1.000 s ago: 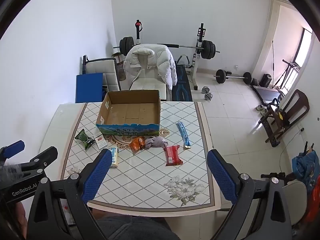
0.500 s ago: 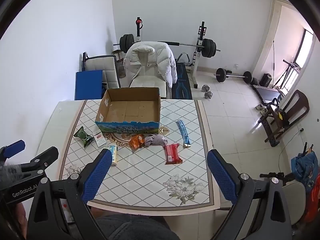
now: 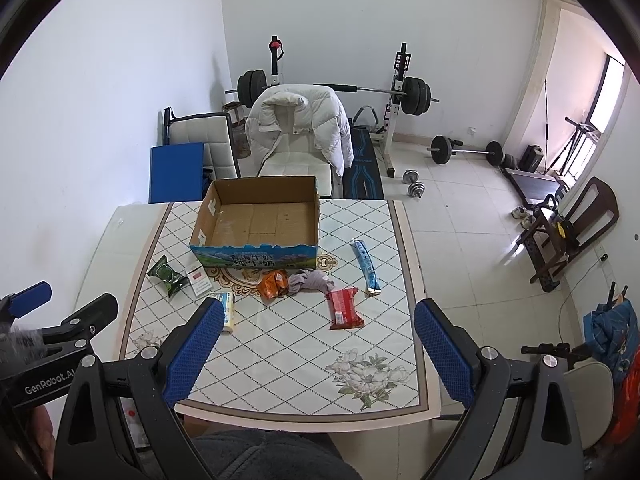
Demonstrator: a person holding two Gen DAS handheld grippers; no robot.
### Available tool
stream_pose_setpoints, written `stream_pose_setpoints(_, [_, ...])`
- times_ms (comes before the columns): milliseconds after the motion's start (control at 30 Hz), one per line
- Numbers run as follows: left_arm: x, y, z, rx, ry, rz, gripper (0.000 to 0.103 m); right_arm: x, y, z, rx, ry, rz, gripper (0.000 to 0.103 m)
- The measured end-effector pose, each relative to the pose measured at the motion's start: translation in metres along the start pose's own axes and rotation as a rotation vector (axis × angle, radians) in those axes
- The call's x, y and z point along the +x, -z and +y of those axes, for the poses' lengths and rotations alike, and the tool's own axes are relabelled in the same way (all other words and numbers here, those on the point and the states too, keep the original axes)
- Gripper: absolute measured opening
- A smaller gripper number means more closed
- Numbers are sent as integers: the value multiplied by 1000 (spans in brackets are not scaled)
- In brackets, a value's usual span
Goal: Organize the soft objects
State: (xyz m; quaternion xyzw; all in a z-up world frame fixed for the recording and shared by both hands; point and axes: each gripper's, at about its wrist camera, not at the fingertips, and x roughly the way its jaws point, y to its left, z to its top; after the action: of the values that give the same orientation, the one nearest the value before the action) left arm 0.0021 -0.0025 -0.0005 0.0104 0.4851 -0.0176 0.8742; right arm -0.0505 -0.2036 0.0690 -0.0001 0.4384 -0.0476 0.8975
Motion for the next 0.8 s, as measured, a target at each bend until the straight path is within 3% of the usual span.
stream_pose_setpoints(800, [-8,-1,-9,7,-3,-9,103,6,-1,-2,17,22,-9,98])
